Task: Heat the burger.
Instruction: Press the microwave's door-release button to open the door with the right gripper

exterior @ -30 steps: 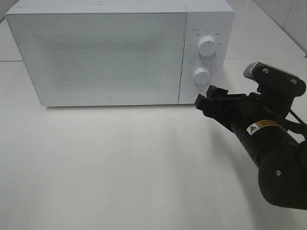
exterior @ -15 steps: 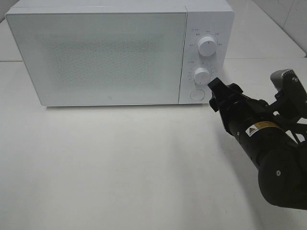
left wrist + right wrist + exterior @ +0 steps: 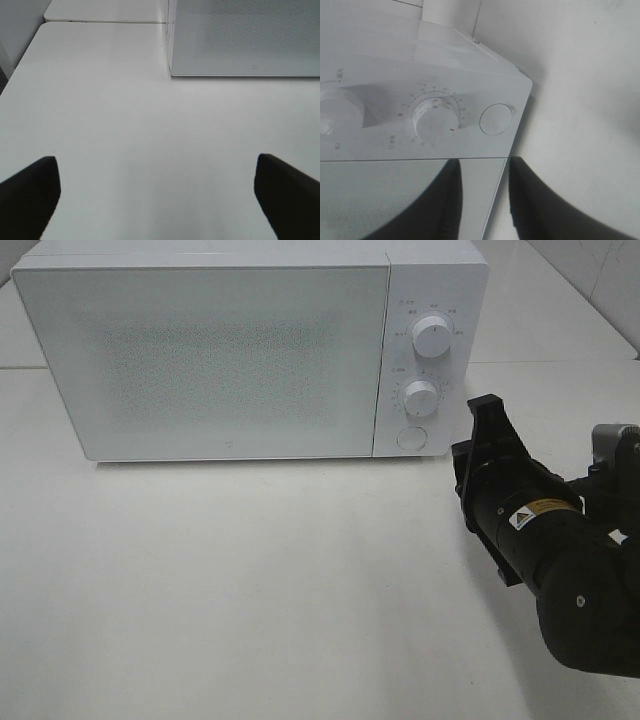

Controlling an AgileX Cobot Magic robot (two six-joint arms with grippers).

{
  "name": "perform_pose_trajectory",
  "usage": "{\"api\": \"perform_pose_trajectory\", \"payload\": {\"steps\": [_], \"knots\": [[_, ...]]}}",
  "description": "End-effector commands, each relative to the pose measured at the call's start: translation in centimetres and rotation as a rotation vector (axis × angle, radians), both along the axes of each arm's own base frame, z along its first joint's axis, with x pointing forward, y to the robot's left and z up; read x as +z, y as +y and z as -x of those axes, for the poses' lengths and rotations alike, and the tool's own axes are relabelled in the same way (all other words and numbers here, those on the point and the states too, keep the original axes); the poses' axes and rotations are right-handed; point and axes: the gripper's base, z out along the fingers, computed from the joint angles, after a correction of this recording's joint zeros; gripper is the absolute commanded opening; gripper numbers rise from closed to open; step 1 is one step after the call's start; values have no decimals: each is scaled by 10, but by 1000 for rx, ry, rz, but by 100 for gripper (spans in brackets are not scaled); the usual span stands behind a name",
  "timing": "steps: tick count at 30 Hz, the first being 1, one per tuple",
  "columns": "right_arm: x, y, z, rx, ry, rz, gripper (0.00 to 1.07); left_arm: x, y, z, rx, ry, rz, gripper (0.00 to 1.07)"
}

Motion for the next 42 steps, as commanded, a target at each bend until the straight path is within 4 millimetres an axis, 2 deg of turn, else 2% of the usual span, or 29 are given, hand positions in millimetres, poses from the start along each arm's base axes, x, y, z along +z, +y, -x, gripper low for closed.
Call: {"api": "perform_pose_trajectory", "payload": {"steps": [1,7,9,11,23,39,42], "knots": [[0,3,0,-26,15,-104,21,1,0,2,0,-30,1,98],[0,7,0,-33,31,-233,9,1,0,2,0,-30,1,98],[0,7,0,-32,32,-241,7,1,0,2,0,-30,1,98],[-1,7,0,-34,36,-245,0,1,0,2,0,-30,1,98],[0,10,-3,-38,57,-258,0,1,0,2,0,-30,1,98],[-8,18,-50,-12,99,-255,0,1,0,2,0,-30,1,98],[-9,18,-53,-8,100,-254,0,1,0,2,0,-30,1,98]]}}
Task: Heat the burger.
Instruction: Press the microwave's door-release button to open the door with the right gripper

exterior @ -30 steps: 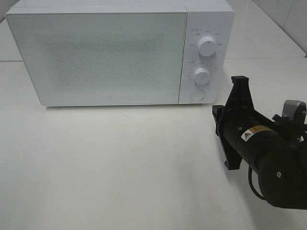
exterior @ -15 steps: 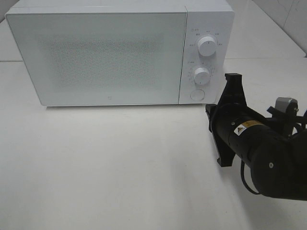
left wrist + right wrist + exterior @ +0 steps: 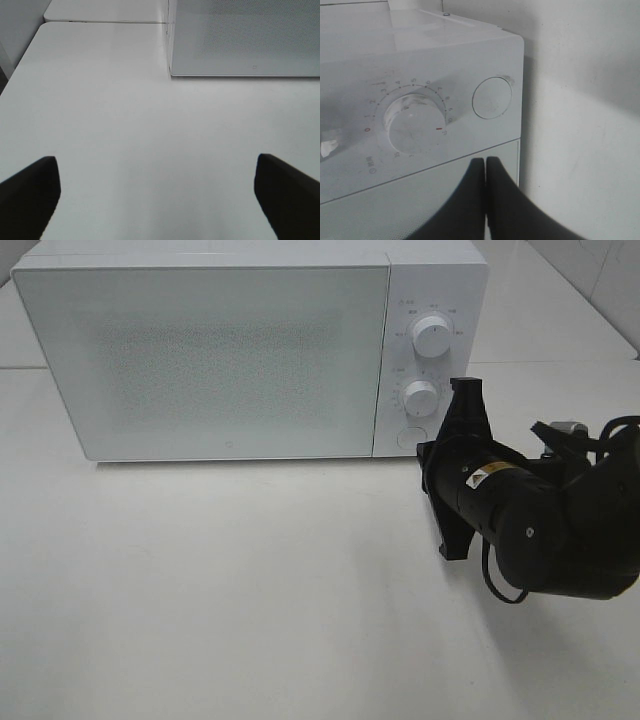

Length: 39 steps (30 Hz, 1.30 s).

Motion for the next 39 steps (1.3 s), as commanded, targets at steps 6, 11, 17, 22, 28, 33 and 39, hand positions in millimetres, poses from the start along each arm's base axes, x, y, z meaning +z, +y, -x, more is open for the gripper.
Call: {"api": "perform_pose_trajectory", "payload": {"steps": [6,11,17,22,28,33,39], "knots": [[-5,0,-28,29,18,9,0,1,0,2,0,-30,1,98],[-14,3,-38,37,31,19,0,1,0,2,0,-30,1,98],[-14,-2,-52,25,14,27,0,1,0,2,0,-30,1,98],[-19,-5,-60,17,21,35,0,1,0,2,0,-30,1,98],[-29,-2,-64,15,48,28,0,1,0,2,0,-30,1,98],[-34,0,-69,3,47,25,0,1,0,2,0,-30,1,98],[-36,1,-76,-25,29,15,0,1,0,2,0,-30,1,98]]}}
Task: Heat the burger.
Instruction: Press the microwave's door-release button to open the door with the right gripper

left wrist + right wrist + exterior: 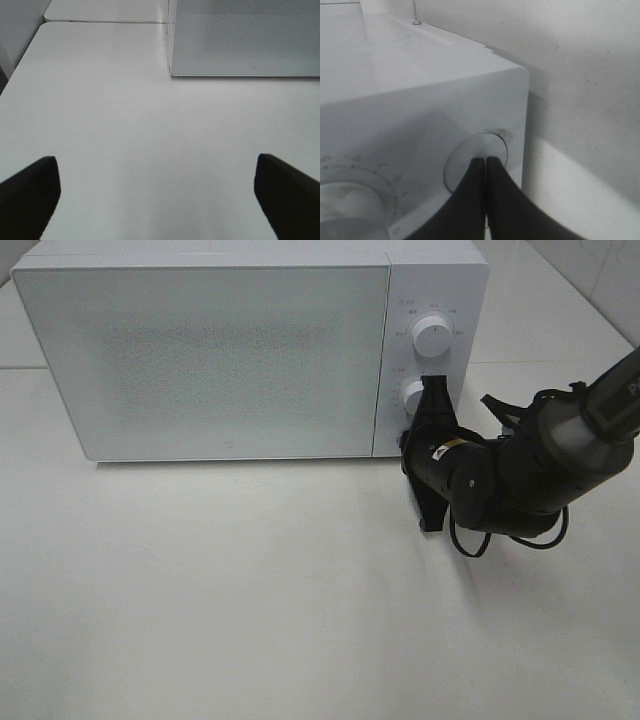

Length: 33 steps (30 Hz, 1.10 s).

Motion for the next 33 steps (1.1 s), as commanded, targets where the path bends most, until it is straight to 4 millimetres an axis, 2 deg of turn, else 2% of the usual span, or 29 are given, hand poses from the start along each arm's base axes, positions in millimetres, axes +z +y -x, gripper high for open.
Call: {"api": "perform_pose_trajectory", "payload": {"steps": [1,16,33], "knots": [[3,-1,-5,-21,-29,-7,0,1,0,2,0,-30,1,98],[17,-3,-15,-65,-183,-12,0,1,0,2,0,-30,1,98],[44,2,-38,-154,-348,-59,0,1,0,2,0,-30,1,98]]}}
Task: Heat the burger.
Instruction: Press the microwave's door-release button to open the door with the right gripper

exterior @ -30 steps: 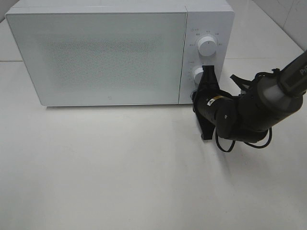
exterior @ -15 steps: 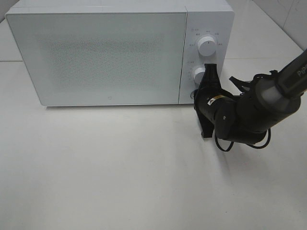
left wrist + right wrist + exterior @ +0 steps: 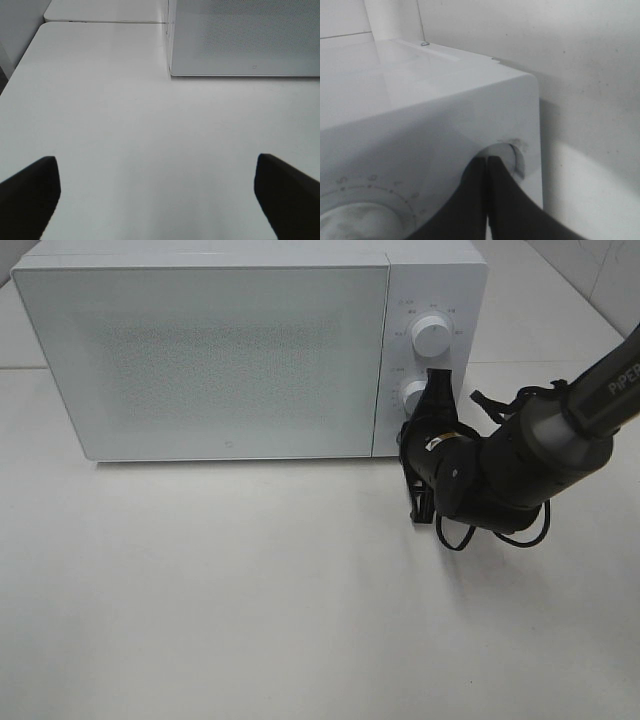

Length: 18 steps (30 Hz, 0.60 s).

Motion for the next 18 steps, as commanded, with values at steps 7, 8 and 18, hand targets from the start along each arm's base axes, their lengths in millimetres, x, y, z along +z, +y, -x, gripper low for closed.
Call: {"api": "perform_pose_trajectory", "payload": {"steps": [7,8,18], "knots": [[48,0,-41,-84,-449,42,0,1,0,2,0,-30,1,98],[52,2,-44,-81,-471,62,0,1,0,2,0,-30,1,98],[53,4,-45,-68,-465,57,0,1,0,2,0,-30,1,98]]}}
